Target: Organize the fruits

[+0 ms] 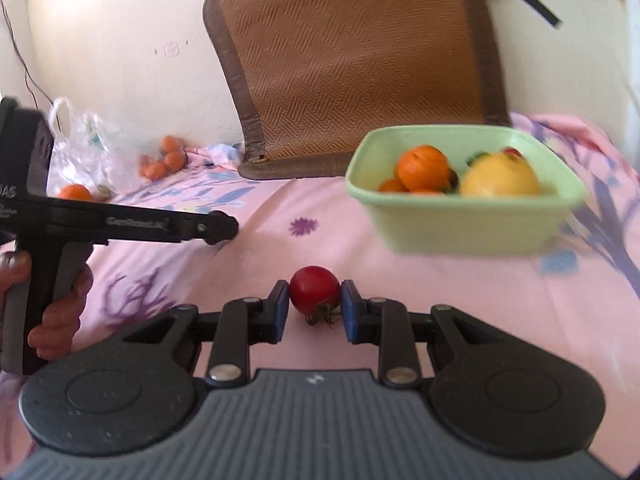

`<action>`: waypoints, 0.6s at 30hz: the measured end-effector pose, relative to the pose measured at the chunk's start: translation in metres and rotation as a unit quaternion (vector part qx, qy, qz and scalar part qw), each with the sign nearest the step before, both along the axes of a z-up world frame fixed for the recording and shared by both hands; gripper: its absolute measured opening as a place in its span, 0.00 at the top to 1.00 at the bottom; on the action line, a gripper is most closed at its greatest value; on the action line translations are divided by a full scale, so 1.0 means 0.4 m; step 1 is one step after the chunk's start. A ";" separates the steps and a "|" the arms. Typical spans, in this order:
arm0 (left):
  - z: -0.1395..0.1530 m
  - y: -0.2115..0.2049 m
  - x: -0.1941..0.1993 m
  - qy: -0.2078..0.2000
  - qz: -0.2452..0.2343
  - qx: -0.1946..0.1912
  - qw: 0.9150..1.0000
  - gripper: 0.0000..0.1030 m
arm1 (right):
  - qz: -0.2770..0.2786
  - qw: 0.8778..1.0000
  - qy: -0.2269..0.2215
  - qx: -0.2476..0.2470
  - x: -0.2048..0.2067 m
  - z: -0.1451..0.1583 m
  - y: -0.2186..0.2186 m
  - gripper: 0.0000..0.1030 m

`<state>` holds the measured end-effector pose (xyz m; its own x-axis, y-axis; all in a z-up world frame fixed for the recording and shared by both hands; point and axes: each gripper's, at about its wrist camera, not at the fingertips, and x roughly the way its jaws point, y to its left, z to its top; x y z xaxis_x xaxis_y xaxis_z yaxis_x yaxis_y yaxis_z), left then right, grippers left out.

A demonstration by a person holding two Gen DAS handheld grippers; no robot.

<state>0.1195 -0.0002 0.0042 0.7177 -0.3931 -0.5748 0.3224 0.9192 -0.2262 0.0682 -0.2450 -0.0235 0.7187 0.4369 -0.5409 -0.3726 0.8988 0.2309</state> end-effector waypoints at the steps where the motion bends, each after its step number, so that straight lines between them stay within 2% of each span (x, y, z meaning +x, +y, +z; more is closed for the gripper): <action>1: 0.008 -0.010 -0.043 -0.005 -0.007 -0.001 1.000 0.74 | -0.002 1.000 0.000 0.007 -0.027 0.001 -0.011 0.71; 4: 0.017 -0.057 -0.174 -0.012 -0.038 -0.011 0.999 0.74 | -0.008 1.000 -0.002 0.016 -0.110 0.001 -0.030 0.71; 8: -0.002 -0.145 -0.316 -0.025 -0.074 0.006 0.997 0.74 | -0.015 1.000 -0.023 -0.006 -0.227 -0.007 -0.042 0.71; 14: -0.042 -0.236 -0.422 -0.035 -0.094 0.050 0.994 0.74 | -0.034 0.996 -0.055 -0.060 -0.342 -0.037 -0.061 0.71; 18: -0.046 -0.263 -0.459 -0.046 -0.088 0.075 0.992 0.73 | -0.038 0.995 -0.065 -0.061 -0.368 -0.049 -0.070 0.70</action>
